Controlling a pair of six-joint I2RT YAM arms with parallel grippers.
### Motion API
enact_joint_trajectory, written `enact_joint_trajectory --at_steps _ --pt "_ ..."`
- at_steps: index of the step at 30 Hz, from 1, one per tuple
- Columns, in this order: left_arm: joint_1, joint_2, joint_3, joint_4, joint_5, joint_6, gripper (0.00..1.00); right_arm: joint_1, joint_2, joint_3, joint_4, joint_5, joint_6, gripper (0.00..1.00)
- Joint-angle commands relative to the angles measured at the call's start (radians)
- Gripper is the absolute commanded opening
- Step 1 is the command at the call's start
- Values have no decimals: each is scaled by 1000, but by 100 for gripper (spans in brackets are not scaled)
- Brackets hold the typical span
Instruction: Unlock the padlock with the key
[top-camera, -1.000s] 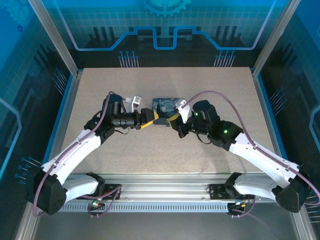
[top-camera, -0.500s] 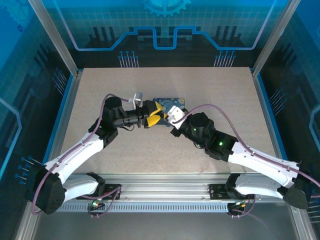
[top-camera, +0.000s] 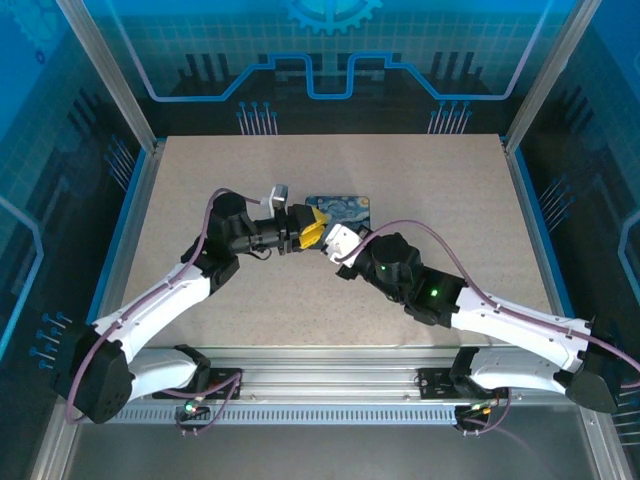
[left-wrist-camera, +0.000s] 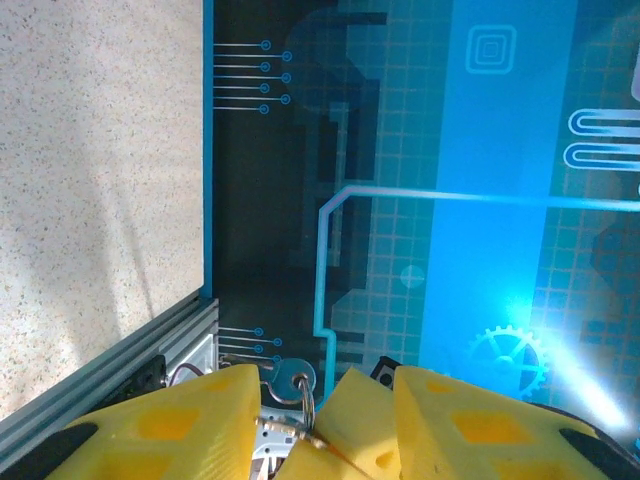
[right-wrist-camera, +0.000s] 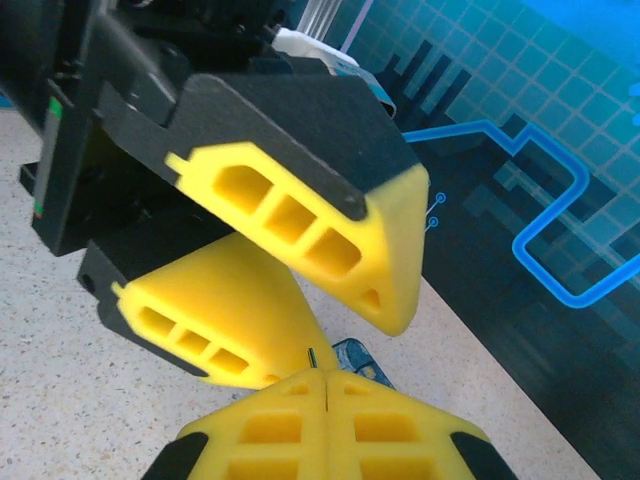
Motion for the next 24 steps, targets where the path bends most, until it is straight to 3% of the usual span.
enact_joint_trajectory --at_steps 1,15,17,20,24 --pt "-6 13 32 8 35 -30 39 22 -4 -10 39 16 -28 0" --pt "-5 18 52 -36 34 0 1 43 4 -17 18 57 -71 0" --pt "-5 20 58 -47 34 12 0 44 3 -14 10 55 -60 0" --pt "-3 12 72 -104 23 61 0 38 -7 3 -28 64 4 22" --pt "-1 -2 124 -276 -19 224 0 -7 -57 16 -104 10 152 34"
